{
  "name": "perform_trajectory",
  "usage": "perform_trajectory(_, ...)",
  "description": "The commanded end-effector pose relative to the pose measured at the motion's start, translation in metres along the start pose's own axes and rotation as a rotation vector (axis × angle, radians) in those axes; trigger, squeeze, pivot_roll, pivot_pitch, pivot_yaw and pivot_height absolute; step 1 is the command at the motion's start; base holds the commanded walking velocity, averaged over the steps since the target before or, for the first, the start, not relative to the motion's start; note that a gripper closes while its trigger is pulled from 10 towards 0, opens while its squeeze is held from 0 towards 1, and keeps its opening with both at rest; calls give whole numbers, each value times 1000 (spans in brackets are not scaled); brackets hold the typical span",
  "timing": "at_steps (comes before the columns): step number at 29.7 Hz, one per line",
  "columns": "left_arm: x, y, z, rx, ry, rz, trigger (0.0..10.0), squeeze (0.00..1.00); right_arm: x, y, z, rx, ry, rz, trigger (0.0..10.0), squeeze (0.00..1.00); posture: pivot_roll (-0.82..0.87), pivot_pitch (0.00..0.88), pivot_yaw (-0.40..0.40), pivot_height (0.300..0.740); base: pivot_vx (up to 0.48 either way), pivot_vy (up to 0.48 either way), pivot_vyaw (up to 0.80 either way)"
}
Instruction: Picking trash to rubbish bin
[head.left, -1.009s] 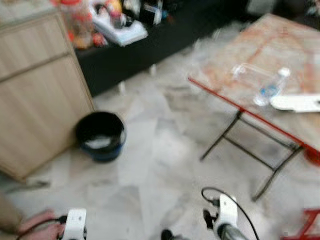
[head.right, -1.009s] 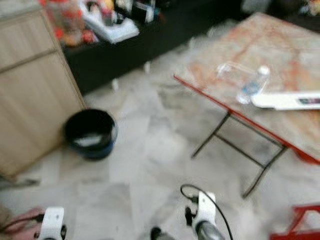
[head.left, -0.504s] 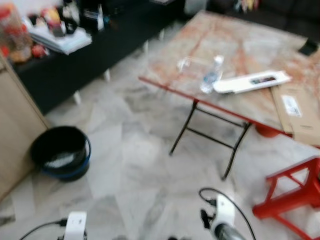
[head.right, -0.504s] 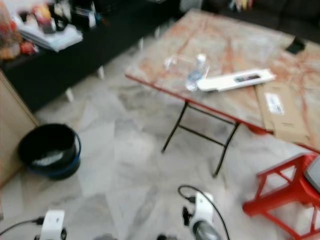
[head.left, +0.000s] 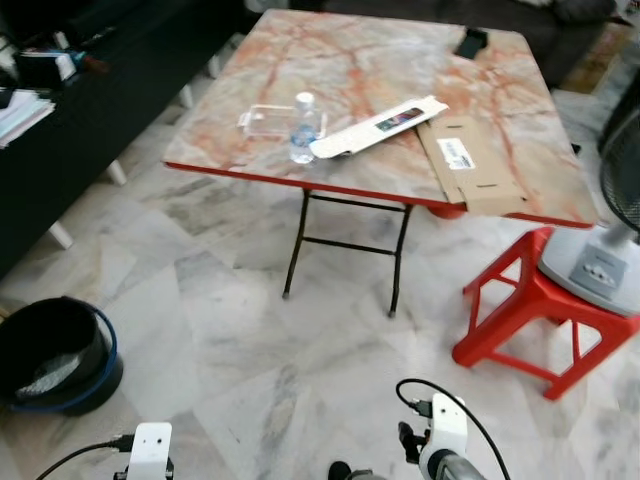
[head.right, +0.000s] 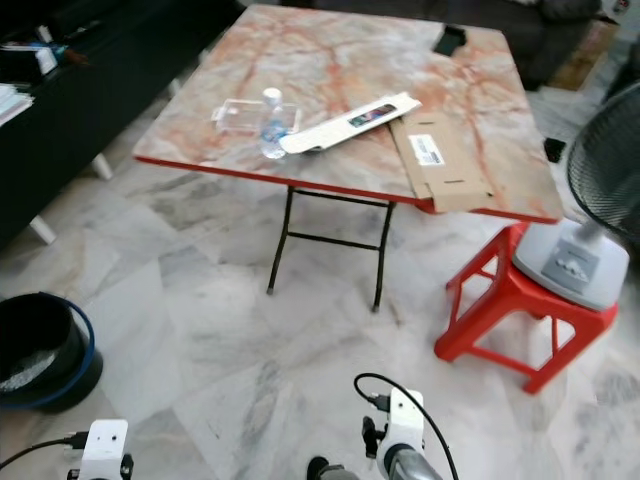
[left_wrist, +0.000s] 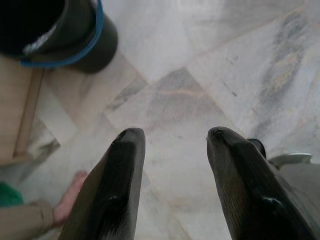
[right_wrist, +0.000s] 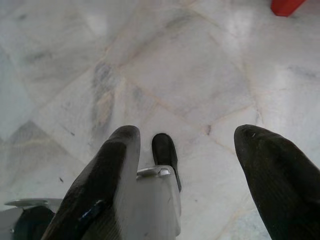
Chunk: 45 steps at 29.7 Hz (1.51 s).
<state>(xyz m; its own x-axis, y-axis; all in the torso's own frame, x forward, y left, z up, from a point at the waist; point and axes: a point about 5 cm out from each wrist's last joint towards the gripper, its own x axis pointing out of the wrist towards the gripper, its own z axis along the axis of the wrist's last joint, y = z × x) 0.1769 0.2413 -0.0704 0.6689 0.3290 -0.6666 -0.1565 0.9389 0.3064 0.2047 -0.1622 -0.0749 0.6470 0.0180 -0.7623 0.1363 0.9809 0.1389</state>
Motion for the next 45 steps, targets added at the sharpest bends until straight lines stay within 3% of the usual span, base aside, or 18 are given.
perform_trajectory(1, -2, 1, -7, 2, 25, -2, 10000, 0, -1, 0, -3, 12, 4, -3, 10000, 0, 157, 184, -8, 740, 0, 0, 0)
perform_trajectory(17, 0, -3, 1, -10, 7, -4, 10000, 0, 3, 3, 15, -4, -33, 7, 10000, 0, 160, 161, -14, 740, 0, 0, 0)
perform_trajectory(35, -1, 4, -6, 23, 19, 7, 10000, 0, 2, 1, 11, 2, -29, 4, 10000, 0, 157, 133, -5, 740, 0, -53, -656)
perform_trajectory(41, 3, -1, 16, 23, -81, -3, 10000, 0, 4, 8, 28, -41, -95, 44, 10000, 0, 158, 138, -11, 740, 0, 0, 0)
perform_trajectory(43, 7, -2, 39, 9, -173, -6, 10000, 0, 6, 14, 46, -76, -159, 71, 10000, 0, 155, 148, -13, 740, 0, 0, 0)
perform_trajectory(44, 7, -2, 39, 9, -173, -6, 10000, 0, 6, 14, 46, -76, -159, 71, 10000, 0, 155, 148, -13, 740, 0, 0, 0)
perform_trajectory(45, 9, -3, 55, -8, -237, -8, 10000, 0, 6, 17, 58, -82, -205, 87, 10000, 0, 155, 153, -15, 740, 0, 0, 0)
